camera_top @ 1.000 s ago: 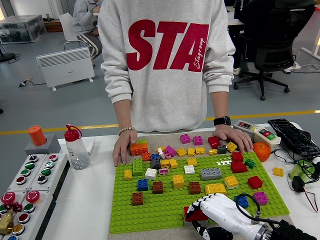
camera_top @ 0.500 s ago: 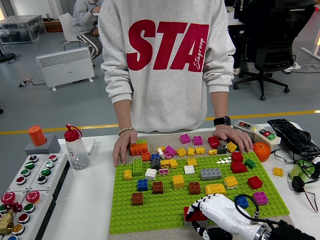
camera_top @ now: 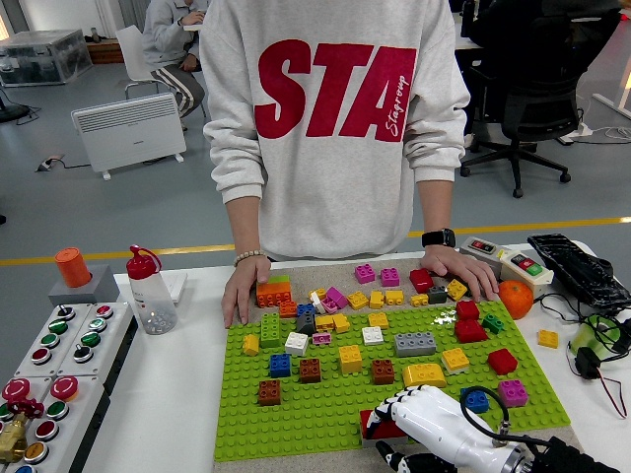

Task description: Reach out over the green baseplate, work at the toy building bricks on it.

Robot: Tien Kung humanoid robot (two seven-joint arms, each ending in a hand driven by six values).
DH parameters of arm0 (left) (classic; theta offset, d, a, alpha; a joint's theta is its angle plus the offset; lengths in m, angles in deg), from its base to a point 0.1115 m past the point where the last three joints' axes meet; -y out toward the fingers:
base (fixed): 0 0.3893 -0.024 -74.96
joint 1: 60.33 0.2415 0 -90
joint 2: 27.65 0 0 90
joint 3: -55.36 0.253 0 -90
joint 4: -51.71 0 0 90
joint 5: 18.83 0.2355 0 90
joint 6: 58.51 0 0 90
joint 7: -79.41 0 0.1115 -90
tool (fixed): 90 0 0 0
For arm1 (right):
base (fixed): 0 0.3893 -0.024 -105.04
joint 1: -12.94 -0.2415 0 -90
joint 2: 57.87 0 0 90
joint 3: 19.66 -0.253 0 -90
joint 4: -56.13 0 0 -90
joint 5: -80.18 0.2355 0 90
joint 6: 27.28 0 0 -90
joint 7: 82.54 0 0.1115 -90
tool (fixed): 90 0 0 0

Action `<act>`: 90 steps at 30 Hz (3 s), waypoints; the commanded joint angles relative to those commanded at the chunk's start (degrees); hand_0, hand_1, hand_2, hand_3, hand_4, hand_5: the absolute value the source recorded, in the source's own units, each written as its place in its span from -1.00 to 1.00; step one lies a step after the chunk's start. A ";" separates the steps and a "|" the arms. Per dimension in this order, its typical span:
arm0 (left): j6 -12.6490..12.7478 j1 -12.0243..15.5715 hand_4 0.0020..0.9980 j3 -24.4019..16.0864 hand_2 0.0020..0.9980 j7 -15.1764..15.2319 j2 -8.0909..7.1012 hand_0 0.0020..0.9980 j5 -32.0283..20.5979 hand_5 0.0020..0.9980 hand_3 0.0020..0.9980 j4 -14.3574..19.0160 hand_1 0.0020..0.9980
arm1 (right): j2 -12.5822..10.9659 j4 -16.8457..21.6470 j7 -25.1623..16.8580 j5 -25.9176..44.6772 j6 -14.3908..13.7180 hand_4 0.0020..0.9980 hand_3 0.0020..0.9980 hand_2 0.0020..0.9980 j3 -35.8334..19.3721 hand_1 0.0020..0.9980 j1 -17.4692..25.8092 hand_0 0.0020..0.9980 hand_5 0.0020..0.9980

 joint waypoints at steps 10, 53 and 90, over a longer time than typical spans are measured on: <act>0.06 0.14 -0.38 -0.25 0.43 -0.17 0.00 0.31 0.43 1.00 0.14 0.00 0.38 | -0.08 0.14 0.33 -0.25 0.06 -0.06 0.16 0.23 0.43 0.24 0.11 0.08 -0.61; -0.06 0.37 -0.38 0.00 0.43 -0.32 0.00 0.31 0.35 1.00 0.15 0.00 0.37 | 0.12 1.23 0.89 -1.37 -0.92 -0.06 0.16 0.22 -0.41 0.23 0.28 0.06 -0.62; -0.25 0.01 -0.38 -0.29 0.43 -0.23 0.00 0.31 1.17 1.00 0.14 0.00 0.38 | 5.65 8.46 -8.87 34.05 2.17 -0.03 0.50 0.53 -27.17 0.52 12.93 0.52 -0.48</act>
